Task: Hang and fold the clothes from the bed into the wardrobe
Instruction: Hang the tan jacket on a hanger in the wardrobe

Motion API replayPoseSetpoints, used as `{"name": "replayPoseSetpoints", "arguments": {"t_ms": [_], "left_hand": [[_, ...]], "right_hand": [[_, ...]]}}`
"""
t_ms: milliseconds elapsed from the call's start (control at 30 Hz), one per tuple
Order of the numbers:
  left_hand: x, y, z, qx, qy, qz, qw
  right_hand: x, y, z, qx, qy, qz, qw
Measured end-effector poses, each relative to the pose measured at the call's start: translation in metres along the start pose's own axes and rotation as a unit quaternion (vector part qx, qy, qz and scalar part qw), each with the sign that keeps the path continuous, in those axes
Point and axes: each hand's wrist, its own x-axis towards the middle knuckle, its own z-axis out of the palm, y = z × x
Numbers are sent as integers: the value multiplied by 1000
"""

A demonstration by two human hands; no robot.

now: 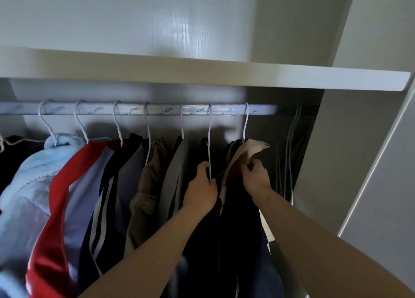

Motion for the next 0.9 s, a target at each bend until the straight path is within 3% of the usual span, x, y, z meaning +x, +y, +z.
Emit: {"name": "replayPoseSetpoints", "arguments": {"t_ms": [267, 533, 900], "left_hand": [[-32, -12, 1, 5, 63, 3, 998], [-83, -31, -12, -128, 61, -28, 990], [-187, -93, 1, -165, -39, -150, 974]], "right_hand": [[-56, 25, 12, 30, 14, 0, 999], [-111, 42, 11, 111, 29, 32, 993], [-243, 123, 6, 146, 55, 173, 972]]}}
